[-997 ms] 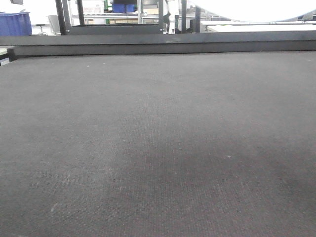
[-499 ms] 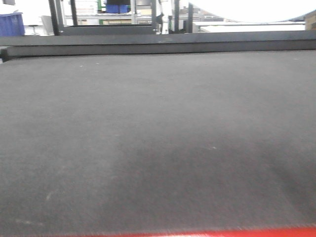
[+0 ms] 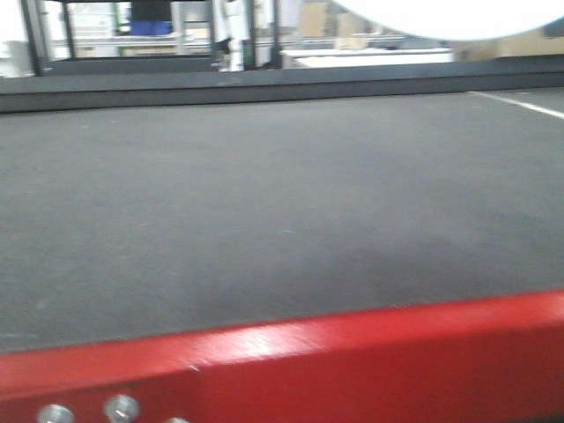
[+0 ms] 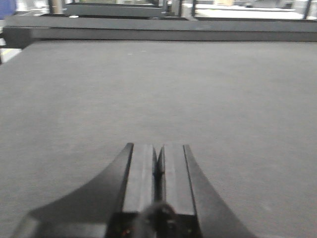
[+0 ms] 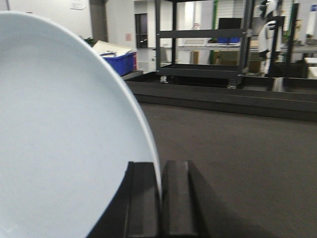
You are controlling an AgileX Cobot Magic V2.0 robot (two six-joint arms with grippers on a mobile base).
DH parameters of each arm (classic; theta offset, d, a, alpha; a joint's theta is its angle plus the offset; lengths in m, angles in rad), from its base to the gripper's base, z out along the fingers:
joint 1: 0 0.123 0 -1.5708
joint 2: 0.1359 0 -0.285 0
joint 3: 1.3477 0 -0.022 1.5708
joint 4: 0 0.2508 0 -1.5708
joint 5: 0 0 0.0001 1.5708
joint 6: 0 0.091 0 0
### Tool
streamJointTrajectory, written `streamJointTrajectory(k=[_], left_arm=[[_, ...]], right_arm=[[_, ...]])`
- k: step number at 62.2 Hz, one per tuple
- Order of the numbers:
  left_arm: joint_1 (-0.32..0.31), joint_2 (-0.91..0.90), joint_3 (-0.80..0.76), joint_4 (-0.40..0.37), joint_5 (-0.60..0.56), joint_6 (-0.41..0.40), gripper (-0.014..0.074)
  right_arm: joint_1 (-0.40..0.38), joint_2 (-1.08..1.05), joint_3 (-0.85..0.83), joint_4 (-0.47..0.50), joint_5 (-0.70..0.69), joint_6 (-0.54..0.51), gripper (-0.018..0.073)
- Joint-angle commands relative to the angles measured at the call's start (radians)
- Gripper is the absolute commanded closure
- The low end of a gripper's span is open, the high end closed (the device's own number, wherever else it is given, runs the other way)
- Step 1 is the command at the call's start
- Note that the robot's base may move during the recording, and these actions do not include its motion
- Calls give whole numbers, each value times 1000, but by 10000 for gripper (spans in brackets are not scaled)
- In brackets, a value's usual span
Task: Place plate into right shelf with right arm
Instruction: 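Drive the base to the steel shelf holding the plate in the right gripper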
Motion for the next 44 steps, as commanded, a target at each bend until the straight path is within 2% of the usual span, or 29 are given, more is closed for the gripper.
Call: streamJointTrajectory(k=[1,44], left_arm=[[3,-7,10,-6,-85,-3,643],[3,-7,10,-6,-85,-3,643]], right_arm=[[-2,0,-28,-9,-101,-1,503],[-2,0,-28,-9,-101,-1,503]])
